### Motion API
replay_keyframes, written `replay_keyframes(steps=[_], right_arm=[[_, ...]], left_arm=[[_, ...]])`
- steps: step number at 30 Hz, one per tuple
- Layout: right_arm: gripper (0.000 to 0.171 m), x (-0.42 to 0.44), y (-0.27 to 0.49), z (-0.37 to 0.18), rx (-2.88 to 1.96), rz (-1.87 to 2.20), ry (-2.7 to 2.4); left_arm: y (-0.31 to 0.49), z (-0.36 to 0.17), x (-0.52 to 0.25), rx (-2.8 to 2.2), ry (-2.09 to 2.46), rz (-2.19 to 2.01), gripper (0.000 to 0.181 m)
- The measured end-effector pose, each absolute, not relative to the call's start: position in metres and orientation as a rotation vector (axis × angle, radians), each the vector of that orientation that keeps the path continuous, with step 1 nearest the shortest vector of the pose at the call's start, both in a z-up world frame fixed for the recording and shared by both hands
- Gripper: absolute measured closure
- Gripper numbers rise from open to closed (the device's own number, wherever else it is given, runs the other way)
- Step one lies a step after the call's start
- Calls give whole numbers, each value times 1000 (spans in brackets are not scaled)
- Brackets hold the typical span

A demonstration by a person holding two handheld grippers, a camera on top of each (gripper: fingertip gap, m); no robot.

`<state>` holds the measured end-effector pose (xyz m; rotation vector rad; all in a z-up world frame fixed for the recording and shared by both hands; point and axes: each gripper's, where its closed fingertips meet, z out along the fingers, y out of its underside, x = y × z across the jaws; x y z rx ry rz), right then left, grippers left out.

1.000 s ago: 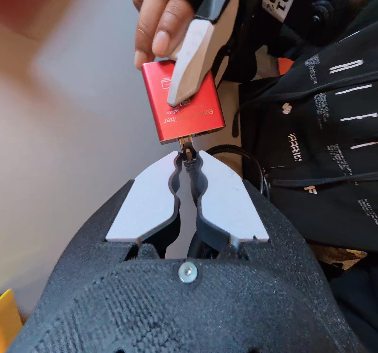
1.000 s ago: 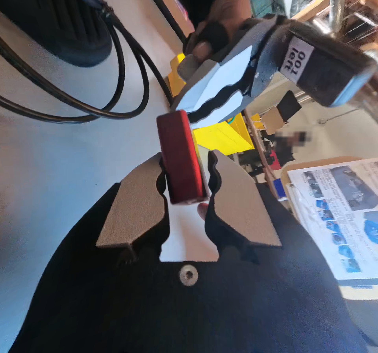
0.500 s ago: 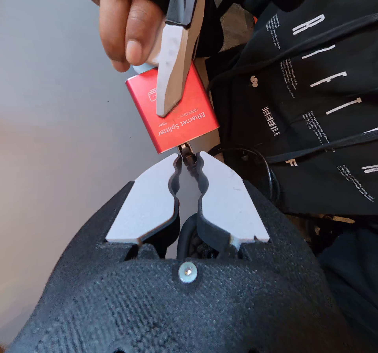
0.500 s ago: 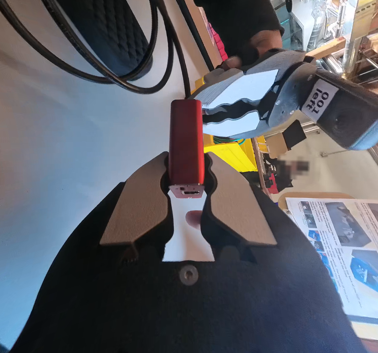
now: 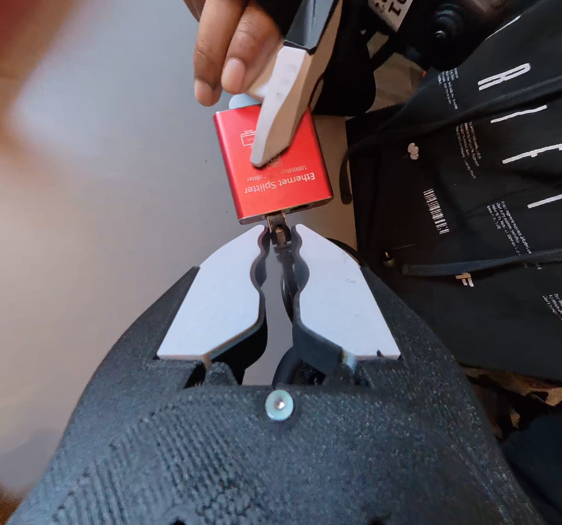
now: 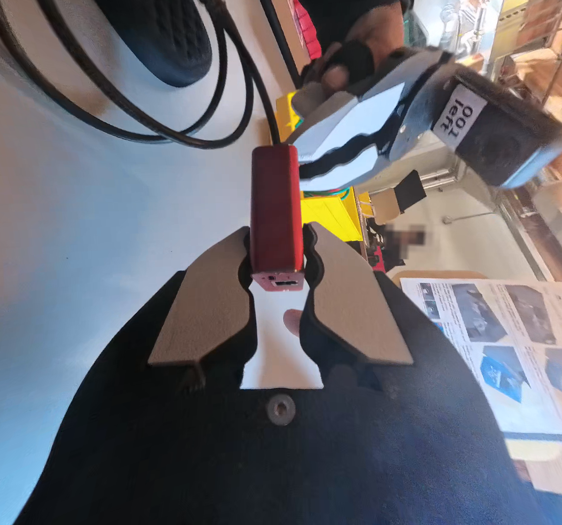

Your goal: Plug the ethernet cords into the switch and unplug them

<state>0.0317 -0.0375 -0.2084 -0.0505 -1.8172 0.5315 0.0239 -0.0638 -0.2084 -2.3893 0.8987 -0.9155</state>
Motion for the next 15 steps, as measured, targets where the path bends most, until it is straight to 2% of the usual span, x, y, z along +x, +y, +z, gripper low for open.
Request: replay_keyframes(steps=[5, 9, 15], right_arm=[[142, 26, -28, -213, -79, 468, -1805], [142, 22, -21, -207, -106, 441, -1782], [142, 16, -25, -199, -72, 434, -1763]], left_arm=[[-65, -207, 23, -2309, 800, -882, 167], [-64, -195, 14, -2153, 726, -802, 152], [-53, -207, 7, -2128, 763, -439, 104]])
